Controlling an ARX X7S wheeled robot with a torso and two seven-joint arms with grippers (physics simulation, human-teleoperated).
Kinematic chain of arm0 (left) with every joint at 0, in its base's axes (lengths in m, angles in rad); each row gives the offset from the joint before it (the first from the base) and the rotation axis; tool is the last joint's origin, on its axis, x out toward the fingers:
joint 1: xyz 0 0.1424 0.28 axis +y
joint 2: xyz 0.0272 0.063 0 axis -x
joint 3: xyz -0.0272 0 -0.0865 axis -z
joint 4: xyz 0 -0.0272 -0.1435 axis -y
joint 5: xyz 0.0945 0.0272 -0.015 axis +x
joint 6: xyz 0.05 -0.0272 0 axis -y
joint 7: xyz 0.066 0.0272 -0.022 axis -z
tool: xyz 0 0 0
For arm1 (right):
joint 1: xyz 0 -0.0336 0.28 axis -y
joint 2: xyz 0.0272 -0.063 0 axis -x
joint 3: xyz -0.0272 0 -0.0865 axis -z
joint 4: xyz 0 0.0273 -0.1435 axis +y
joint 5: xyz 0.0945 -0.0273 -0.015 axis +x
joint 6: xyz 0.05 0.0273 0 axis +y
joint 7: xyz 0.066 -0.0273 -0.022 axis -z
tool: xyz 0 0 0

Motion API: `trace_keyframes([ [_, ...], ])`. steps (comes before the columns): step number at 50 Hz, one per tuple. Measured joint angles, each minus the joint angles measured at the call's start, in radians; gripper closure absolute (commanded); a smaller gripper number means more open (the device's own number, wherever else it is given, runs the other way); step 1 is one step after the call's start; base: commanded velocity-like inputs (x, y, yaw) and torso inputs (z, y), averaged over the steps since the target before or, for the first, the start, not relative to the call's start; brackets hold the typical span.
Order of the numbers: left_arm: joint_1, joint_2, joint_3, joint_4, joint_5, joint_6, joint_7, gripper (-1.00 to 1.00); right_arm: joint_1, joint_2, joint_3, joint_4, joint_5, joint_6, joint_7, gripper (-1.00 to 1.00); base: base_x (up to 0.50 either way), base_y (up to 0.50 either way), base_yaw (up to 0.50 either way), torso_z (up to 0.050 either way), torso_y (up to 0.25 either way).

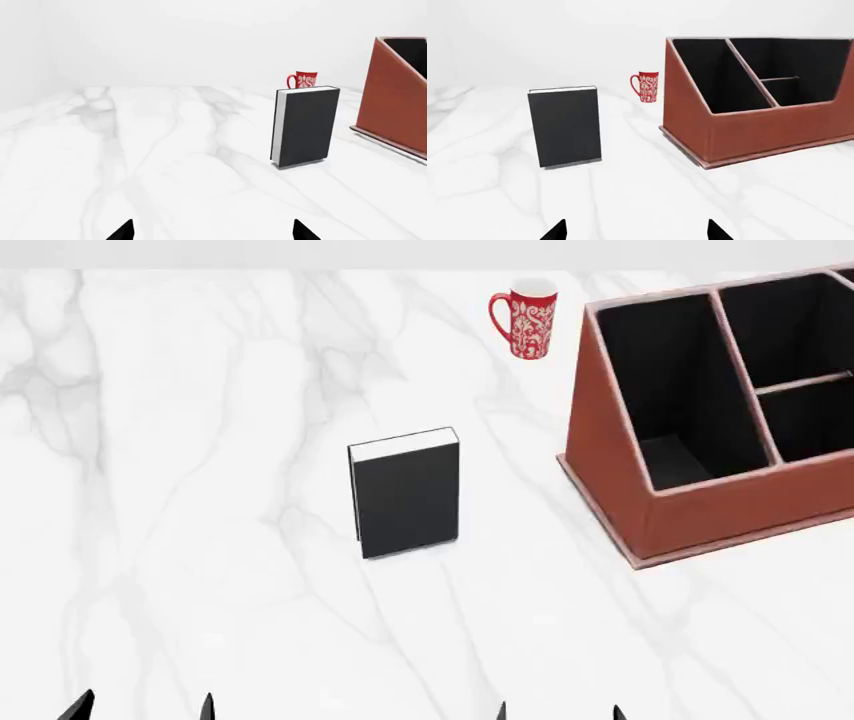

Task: Pick up the book and place it in the right compartment of the caddy.

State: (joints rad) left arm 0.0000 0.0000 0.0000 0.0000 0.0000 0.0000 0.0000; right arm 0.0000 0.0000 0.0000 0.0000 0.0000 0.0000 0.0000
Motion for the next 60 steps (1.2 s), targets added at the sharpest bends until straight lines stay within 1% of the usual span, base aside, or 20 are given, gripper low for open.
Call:
trace_keyframes([
  [17, -0.012, -0.034, 0.041, -0.027, -0.032, 0.002, -0.04, -1.0, 0.006, 0.035, -0.043, 0.009, 0.028, 0.005, 0.047, -1.0, 0.0, -0.01, 0.0, 0.0, 0.0],
  [39, -0.012, -0.073, 0.087, -0.029, -0.061, 0.013, -0.079, -1.0, 0.006, 0.075, -0.089, -0.003, 0.064, 0.025, 0.077, -1.0, 0.01, -0.5, 0.0, 0.0, 0.0],
  [53, -0.014, -0.088, 0.111, -0.031, -0.073, 0.013, -0.098, -1.0, 0.004, 0.095, -0.112, -0.006, 0.071, 0.025, 0.099, -1.0, 0.0, 0.0, 0.0, 0.0, 0.0],
  [60, -0.015, -0.099, 0.119, -0.031, -0.08, 0.013, -0.108, -1.0, 0.006, 0.1, -0.123, -0.01, 0.083, 0.042, 0.106, -1.0, 0.0, -0.43, 0.0, 0.0, 0.0],
])
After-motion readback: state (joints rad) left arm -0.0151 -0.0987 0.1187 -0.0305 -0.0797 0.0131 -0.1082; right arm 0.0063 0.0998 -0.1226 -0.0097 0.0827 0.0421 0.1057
